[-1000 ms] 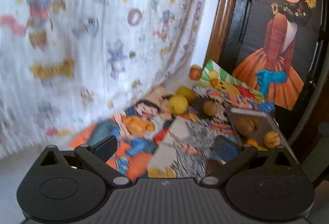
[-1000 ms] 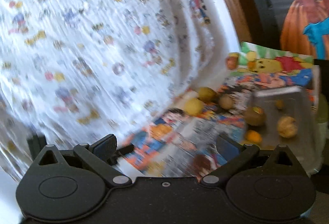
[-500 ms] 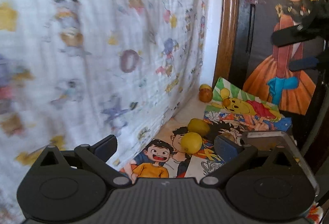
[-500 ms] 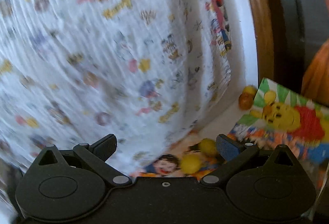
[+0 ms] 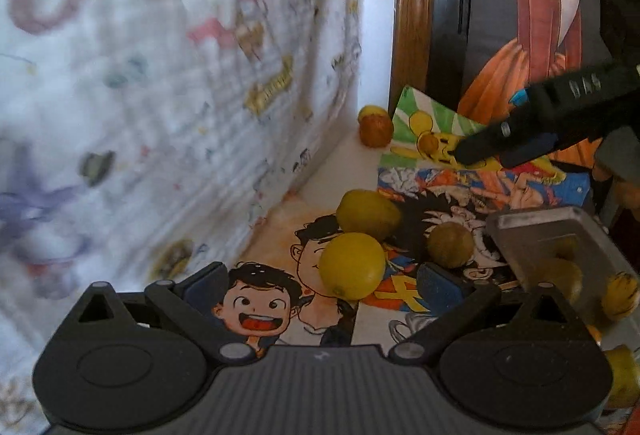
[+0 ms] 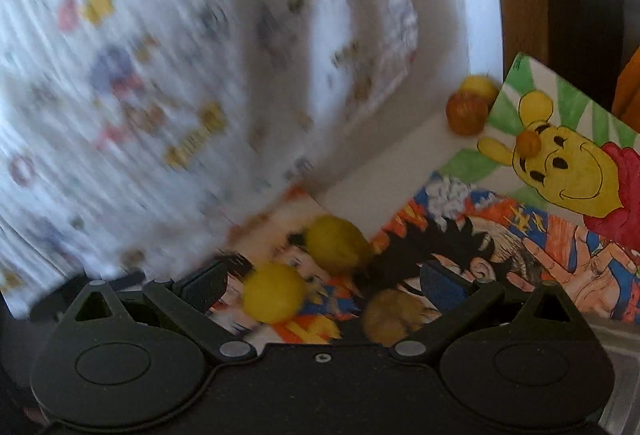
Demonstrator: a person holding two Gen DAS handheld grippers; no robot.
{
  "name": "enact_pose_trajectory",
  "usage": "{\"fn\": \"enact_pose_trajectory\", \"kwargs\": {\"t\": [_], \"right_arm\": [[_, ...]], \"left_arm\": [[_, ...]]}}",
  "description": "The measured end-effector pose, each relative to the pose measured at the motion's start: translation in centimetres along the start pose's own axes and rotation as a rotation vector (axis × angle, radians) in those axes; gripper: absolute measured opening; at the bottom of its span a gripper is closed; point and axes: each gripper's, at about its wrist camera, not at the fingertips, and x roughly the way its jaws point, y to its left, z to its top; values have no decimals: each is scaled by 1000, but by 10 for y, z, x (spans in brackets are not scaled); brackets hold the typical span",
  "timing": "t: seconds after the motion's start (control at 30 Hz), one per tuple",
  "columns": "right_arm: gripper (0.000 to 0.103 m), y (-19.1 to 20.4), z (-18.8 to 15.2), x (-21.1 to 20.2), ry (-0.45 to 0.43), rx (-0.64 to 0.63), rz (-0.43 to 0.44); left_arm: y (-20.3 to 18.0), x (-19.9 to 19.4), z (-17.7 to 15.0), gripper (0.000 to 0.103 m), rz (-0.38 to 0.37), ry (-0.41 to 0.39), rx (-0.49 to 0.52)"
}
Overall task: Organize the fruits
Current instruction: 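Close the left gripper on a yellow lemon while the right grasps a round brown fruit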
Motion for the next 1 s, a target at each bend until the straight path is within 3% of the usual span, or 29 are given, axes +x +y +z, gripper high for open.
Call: {"fn": "enact_pose_trajectory", "kwargs": {"t": [0.3, 0.67, 1.0], "right_arm": [[102, -18, -11, 42, 147, -235, -52], [102, -18, -26, 68, 204, -409, -65], [83, -6, -38, 85, 202, -493, -40]], "left_arm": [[3, 39, 3, 103, -34, 13, 34], [-7, 71, 9, 103, -62, 60, 75], [-11, 90, 5, 102, -77, 116, 52]]}}
